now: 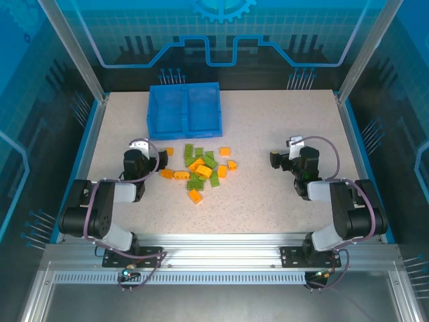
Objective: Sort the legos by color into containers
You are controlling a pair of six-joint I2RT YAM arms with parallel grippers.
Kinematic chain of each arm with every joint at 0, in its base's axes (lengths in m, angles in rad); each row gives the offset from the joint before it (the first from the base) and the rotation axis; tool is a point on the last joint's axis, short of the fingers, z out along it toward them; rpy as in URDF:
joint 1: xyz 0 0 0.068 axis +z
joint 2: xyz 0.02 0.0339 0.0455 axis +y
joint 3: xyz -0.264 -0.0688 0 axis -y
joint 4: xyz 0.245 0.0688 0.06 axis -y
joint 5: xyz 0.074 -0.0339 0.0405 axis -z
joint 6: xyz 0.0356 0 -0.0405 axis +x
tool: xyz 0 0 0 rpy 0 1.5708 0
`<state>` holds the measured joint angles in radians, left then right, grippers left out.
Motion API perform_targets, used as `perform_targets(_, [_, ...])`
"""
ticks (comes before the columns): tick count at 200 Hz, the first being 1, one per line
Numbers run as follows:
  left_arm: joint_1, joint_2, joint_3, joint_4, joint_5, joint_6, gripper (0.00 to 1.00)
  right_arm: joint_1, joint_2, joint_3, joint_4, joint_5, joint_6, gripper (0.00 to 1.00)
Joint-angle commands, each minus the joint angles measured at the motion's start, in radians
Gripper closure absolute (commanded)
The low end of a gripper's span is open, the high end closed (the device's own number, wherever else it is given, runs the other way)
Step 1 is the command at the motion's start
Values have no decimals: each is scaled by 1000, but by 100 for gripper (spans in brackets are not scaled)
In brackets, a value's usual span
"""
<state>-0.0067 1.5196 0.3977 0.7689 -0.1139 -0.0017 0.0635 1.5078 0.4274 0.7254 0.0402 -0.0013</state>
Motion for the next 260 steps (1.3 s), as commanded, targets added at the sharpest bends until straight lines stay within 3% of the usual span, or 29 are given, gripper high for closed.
perform_targets(1, [-1,-2,16,25,21,-12,1,-12,-4,16,6,-11,-9,0])
perform_targets(106, [-1,-4,16,25,21,-12,1,-12,-12,19,2,-8,-8,0])
perform_targets(135, [-1,-4,15,25,22,-9,1,25,-194,108,-313,126,41,0])
perform_targets(144, [-2,-16,31,-11,19,-9,1,31,-273,144,-439,170,147,0])
perform_targets(164, [-28,-79,40,-79,-60,-7,1,36,-395,276,-834,132,389,0])
perform_targets(185, [-53,-215,74,-301,-154,-45,1,73,-428,357,-1034,-45,480,0])
perform_targets(205, [-71,-349,138,-569,-191,-163,1,168,-422,419,-1145,-106,477,0])
perform_targets(233, [-167,-476,270,-934,-164,-313,1,340,-335,533,-1241,-123,456,0])
perform_targets(260, [-284,-532,364,-1139,-82,-367,1,540,-187,628,-1251,-151,328,0])
